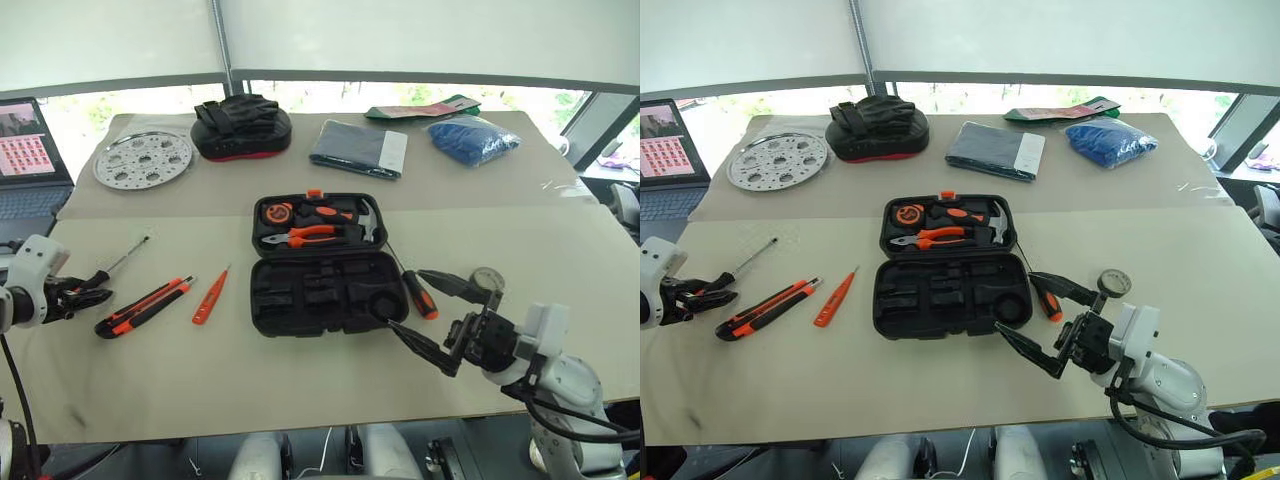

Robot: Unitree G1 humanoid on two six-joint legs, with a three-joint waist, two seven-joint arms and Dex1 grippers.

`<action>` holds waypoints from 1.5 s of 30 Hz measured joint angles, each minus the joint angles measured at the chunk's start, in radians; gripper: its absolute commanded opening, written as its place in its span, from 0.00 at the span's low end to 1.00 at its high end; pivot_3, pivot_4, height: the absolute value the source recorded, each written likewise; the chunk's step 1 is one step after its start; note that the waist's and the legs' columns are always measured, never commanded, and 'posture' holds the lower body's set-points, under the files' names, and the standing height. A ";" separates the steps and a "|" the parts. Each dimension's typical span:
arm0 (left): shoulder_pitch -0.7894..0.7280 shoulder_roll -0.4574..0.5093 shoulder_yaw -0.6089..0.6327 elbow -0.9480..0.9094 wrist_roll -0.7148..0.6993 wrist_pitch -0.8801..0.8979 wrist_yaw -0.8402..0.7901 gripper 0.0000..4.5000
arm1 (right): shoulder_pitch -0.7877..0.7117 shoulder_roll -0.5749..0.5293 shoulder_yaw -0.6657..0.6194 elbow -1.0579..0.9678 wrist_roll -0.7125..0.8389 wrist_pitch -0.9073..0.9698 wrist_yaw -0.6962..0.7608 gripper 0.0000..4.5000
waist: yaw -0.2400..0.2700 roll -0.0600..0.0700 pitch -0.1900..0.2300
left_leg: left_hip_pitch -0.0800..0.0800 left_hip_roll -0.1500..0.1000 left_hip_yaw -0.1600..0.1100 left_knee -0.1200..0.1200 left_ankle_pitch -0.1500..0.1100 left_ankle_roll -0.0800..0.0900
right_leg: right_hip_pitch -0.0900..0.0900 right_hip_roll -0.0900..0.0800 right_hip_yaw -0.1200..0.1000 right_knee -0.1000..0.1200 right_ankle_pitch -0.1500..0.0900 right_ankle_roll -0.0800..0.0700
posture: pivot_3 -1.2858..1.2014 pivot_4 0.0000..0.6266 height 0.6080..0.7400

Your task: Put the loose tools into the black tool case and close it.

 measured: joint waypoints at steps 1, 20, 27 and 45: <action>0.002 -0.003 0.008 0.015 -0.001 -0.025 -0.005 0.25 | 0.008 0.000 0.000 0.000 0.000 -0.004 0.000 1.00 | 0.000 0.000 0.000 | 0.000 0.000 -0.001 0.000 0.000 0.000 | 0.000 0.000 0.000 0.001 0.000 0.000 | 0.52 0.24 1.00; -0.252 -0.238 -0.370 -0.839 -0.096 0.249 -0.262 0.19 | 0.010 -0.175 -0.247 0.147 0.039 0.003 0.059 1.00 | 0.029 -0.004 0.001 | -0.005 -0.003 -0.010 0.015 -0.003 0.006 | 0.003 0.002 0.003 0.000 0.002 0.003 | 0.52 0.24 1.00; -0.403 -0.447 -0.615 -0.758 0.106 0.269 -0.161 0.19 | 0.039 -0.189 -0.254 0.118 0.060 0.038 0.081 1.00 | 0.020 -0.005 0.001 | -0.004 -0.004 -0.012 0.015 -0.004 0.007 | 0.004 0.002 0.004 0.000 0.002 0.004 | 0.52 0.24 1.00; -0.460 -0.481 -0.660 -0.614 0.278 0.186 -0.145 0.19 | 0.062 -0.151 -0.226 0.027 0.062 0.094 0.029 1.00 | 0.024 -0.005 0.001 | -0.010 -0.004 -0.014 0.019 -0.005 0.011 | 0.002 -0.001 0.001 -0.001 0.002 0.006 | 0.52 0.24 1.00</action>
